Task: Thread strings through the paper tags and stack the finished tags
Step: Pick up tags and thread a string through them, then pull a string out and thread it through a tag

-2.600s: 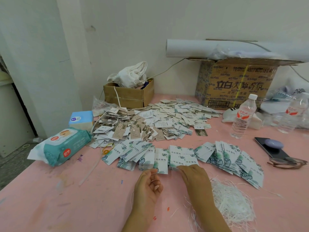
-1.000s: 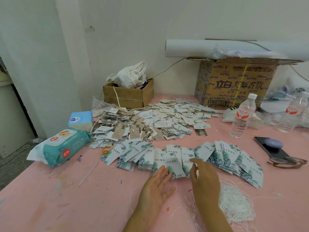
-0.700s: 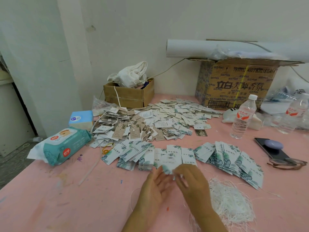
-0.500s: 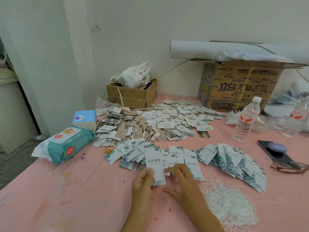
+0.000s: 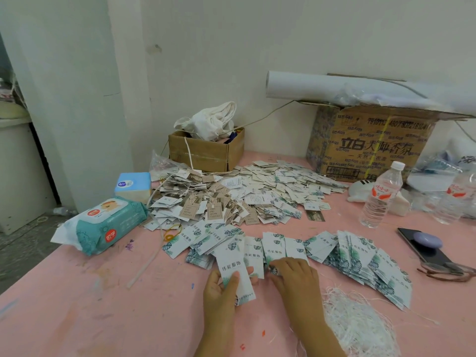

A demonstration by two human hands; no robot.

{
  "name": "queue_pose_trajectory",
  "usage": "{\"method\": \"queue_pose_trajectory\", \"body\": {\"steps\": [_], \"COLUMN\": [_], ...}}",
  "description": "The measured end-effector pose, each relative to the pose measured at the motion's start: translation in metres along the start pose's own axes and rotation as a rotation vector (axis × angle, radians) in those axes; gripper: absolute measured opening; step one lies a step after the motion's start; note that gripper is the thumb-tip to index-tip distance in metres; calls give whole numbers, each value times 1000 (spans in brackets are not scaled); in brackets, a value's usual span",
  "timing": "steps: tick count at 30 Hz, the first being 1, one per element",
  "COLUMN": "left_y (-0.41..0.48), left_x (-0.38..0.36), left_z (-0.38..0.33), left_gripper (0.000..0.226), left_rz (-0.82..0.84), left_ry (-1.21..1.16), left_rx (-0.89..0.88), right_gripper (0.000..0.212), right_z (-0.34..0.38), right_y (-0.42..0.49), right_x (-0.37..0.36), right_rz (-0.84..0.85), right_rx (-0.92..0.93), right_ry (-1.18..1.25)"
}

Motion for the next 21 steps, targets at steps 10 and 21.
{"method": "queue_pose_trajectory", "body": {"steps": [10, 21], "left_y": [-2, -6], "left_x": [2, 0], "left_z": [3, 3], "left_gripper": [47, 42], "left_rz": [-8, 30], "left_ry": [13, 31], "left_rx": [23, 53], "right_gripper": [51, 26], "right_z": [46, 48], "right_y": [18, 25], "right_x": [-38, -23], "right_rz": [182, 235], "right_rx": [137, 168], "right_ry": [-165, -169]}}
Point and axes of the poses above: each hand's wrist, its own y-axis towards the middle knuckle, its own x-axis out of the back of the hand, z = x × y, the point moved 10 cm from there along y, towards the middle knuckle, and after that the axes turned 14 degrees about z, right-handed, at the moved point
